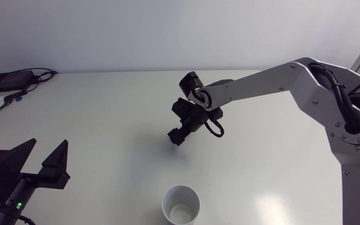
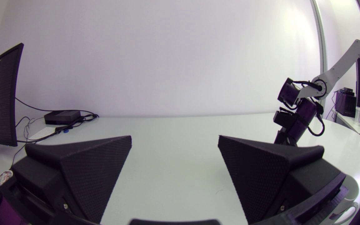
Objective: Pick up the white golf ball from the table and place it into the cup.
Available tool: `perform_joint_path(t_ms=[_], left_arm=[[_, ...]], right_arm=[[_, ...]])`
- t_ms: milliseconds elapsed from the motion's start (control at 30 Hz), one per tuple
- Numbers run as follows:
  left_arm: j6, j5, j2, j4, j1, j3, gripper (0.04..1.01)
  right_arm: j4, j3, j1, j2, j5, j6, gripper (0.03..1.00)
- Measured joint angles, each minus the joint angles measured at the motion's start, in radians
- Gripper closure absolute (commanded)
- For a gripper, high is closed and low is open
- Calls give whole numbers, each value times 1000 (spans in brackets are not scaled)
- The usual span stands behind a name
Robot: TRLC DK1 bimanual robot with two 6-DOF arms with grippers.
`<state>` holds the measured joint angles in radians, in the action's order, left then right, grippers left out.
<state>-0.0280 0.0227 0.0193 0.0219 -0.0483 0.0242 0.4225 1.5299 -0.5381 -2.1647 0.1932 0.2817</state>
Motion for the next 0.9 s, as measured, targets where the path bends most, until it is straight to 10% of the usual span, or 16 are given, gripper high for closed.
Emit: perform_joint_path(t_ms=[467,633,900], left_arm=[[0,0,4,0,0,0,52],[0,0,7,0,0,0,52],[0,0,7,0,0,0,52]], right_arm=[[-5,0,-24,0,-22,0,162],[-27,0,-30,0,-41,0,493],[-64,-8,-32,0,-48,0,579]])
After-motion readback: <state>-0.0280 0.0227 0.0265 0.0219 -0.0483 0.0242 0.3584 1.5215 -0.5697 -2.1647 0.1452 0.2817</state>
